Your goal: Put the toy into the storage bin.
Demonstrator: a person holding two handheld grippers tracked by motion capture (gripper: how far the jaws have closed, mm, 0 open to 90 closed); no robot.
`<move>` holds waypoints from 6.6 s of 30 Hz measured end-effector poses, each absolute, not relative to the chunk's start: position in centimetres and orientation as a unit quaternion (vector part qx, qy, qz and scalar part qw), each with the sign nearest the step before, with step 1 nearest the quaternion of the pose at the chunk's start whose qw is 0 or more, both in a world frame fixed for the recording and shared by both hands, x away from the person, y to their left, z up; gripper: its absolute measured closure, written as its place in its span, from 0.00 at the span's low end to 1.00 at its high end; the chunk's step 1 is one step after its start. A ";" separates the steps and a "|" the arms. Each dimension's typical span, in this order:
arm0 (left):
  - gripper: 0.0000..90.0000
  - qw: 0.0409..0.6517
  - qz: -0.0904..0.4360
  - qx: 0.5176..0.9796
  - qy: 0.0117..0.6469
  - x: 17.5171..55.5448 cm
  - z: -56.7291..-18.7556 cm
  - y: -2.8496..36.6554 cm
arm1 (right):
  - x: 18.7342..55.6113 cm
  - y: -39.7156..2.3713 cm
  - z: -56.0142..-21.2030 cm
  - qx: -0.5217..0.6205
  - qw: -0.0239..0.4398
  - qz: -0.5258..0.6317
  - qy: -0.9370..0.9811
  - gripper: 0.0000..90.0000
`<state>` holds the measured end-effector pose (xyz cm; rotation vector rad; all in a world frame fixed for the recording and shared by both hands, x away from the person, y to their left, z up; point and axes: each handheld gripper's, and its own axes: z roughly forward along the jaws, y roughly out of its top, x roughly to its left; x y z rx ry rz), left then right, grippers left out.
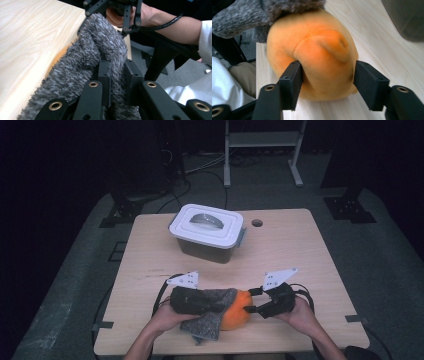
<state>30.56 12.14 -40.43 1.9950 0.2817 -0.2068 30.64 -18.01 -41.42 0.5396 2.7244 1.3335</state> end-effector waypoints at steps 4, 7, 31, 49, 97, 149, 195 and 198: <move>0.87 0.527 -0.087 0.838 0.114 30.4 -40.2 11.6 | 30.3 -17.9 -41.6 0.172 -0.001 0.435 0.884 0.32; 0.87 0.524 -0.076 0.842 0.105 30.3 -39.7 11.0 | 30.3 -17.4 -41.7 0.173 0.006 0.435 0.884 0.33; 0.86 0.522 -0.079 0.836 0.148 31.4 -41.2 15.0 | 30.1 -18.0 -41.9 0.136 0.060 0.439 0.886 0.60; 0.86 0.528 -0.074 0.837 0.120 31.3 -39.8 12.5 | 30.1 -17.7 -41.8 0.161 0.035 0.435 0.885 0.54; 0.85 0.491 -0.054 0.860 0.128 31.7 -40.6 12.2 | 31.0 -18.5 -42.7 0.196 -0.005 0.473 0.859 0.40; 0.85 0.482 -0.035 0.862 0.154 31.6 -41.8 15.0 | 30.5 -18.1 -43.0 0.184 0.003 0.470 0.863 0.56; 0.86 0.488 -0.023 0.867 0.098 32.4 -38.6 10.0 | 29.3 -17.3 -42.2 0.168 0.096 0.478 0.857 0.63; 0.86 0.476 -0.018 0.874 0.100 32.3 -39.3 10.3 | 29.4 -17.7 -42.6 0.170 0.086 0.472 0.861 0.62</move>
